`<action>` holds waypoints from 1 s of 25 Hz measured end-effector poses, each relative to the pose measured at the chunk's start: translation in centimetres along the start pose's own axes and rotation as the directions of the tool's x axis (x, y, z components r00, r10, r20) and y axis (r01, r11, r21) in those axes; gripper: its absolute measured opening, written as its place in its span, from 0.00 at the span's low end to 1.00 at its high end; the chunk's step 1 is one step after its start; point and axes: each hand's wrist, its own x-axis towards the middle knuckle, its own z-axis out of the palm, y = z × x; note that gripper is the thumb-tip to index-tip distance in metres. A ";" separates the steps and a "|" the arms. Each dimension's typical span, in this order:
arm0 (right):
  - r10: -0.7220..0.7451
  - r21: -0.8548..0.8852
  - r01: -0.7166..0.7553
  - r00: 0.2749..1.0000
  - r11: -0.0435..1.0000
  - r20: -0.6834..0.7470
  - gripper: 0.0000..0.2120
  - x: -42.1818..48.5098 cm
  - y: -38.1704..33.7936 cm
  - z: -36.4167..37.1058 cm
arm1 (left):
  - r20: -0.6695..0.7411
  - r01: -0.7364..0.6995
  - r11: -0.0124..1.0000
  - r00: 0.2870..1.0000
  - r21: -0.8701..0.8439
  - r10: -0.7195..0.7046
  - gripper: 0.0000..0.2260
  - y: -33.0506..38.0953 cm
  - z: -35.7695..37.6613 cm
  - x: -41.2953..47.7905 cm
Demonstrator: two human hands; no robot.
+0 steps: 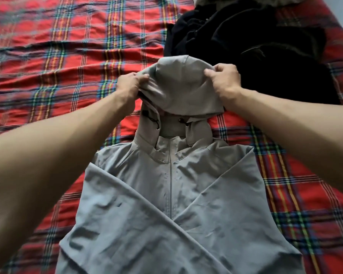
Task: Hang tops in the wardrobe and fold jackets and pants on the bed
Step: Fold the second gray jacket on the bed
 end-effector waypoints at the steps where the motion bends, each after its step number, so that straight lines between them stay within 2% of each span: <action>1: -0.018 0.067 0.018 1.000 0.998 0.004 0.11 -0.5 -0.6 -0.8 | 0.010 -0.026 0.999 1.000 -0.046 0.027 0.09 1.2 -0.5 -1.1; 3: -0.103 0.167 0.096 0.994 0.981 0.034 0.08 -2.2 -1.7 -2.8 | 0.058 -0.170 0.985 0.983 -0.035 0.172 0.09 2.9 -2.1 -4.2; 5: -0.243 0.112 0.235 0.969 0.965 0.056 0.05 -5.9 -2.4 -5.6 | 0.058 -0.391 0.916 0.920 0.091 0.387 0.07 3.5 -4.6 -8.4; 7: -0.425 0.017 0.424 0.905 0.905 0.020 0.06 -11.4 -1.8 -8.6 | 0.017 -0.599 0.715 0.771 0.360 0.637 0.05 2.3 -7.3 -13.6; 8: -0.511 0.010 0.510 0.859 0.860 0.026 0.07 -14.7 -0.9 -9.9 | 0.063 -0.652 0.568 0.683 0.501 0.728 0.03 1.0 -8.5 -16.8; 9: -0.588 -0.014 0.590 0.805 0.807 0.078 0.06 -18.3 0.7 -10.9 | 0.171 -0.680 0.424 0.625 0.598 0.762 0.03 -1.0 -9.7 -20.2; 10: -0.642 -0.068 0.663 0.742 0.746 0.192 0.04 -21.9 2.9 -11.8 | 0.304 -0.698 0.319 0.612 0.641 0.730 0.03 -4.0 -11.0 -23.2; 11: -0.660 -0.133 0.729 0.670 0.672 0.340 0.01 -25.2 5.9 -12.0 | 0.415 -0.695 0.271 0.647 0.666 0.640 0.03 -7.5 -12.4 -25.8; 12: -0.619 -0.183 0.759 0.624 0.625 0.477 0.06 -28.0 8.9 -11.9 | 0.444 -0.640 0.296 0.732 0.709 0.517 0.02 -10.8 -13.6 -28.2; 13: -0.537 -0.230 0.743 0.628 0.628 0.564 0.11 -30.2 11.8 -11.5 | 0.394 -0.538 0.385 0.831 0.750 0.393 0.05 -13.9 -14.2 -30.2; 14: -0.434 -0.280 0.651 0.709 0.705 0.555 0.14 -31.9 13.8 -10.8 | 0.275 -0.384 0.527 0.921 0.758 0.276 0.10 -16.2 -14.1 -31.6; 15: -0.320 -0.317 0.488 0.830 0.813 0.456 0.14 -33.2 14.9 -9.9 | 0.123 -0.213 0.685 0.976 0.697 0.177 0.14 -17.5 -13.3 -32.6; 16: -0.180 -0.319 0.277 0.936 0.906 0.303 0.12 -33.9 15.2 -8.7 | -0.052 -0.040 0.792 0.995 0.609 0.090 0.14 -17.8 -12.0 -33.0; 17: -0.034 -0.274 0.075 0.988 0.959 0.152 0.09 -34.3 15.0 -7.6 | -0.188 0.086 0.857 0.982 0.508 0.013 0.11 -17.5 -10.6 -33.1; 19: 0.219 -0.139 -0.216 0.976 0.966 0.009 0.13 -34.4 14.1 -5.6 | -0.339 0.251 0.909 0.931 0.334 -0.133 0.11 -16.4 -8.6 -32.6; 21: 0.408 -0.012 -0.408 0.913 0.913 0.006 0.18 -34.0 13.4 -4.5 | -0.401 0.363 0.902 0.881 0.233 -0.251 0.15 -15.3 -7.7 -31.6; 23: 0.493 0.032 -0.493 0.870 0.869 -0.007 0.21 -33.4 12.8 -4.1 | -0.432 0.414 0.851 0.865 0.324 -0.256 0.19 -14.6 -7.2 -31.4; 25: 0.493 0.061 -0.491 0.869 0.869 -0.038 0.24 -33.2 12.7 -4.1 | -0.435 0.398 0.789 0.881 0.469 -0.186 0.21 -13.9 -6.6 -32.7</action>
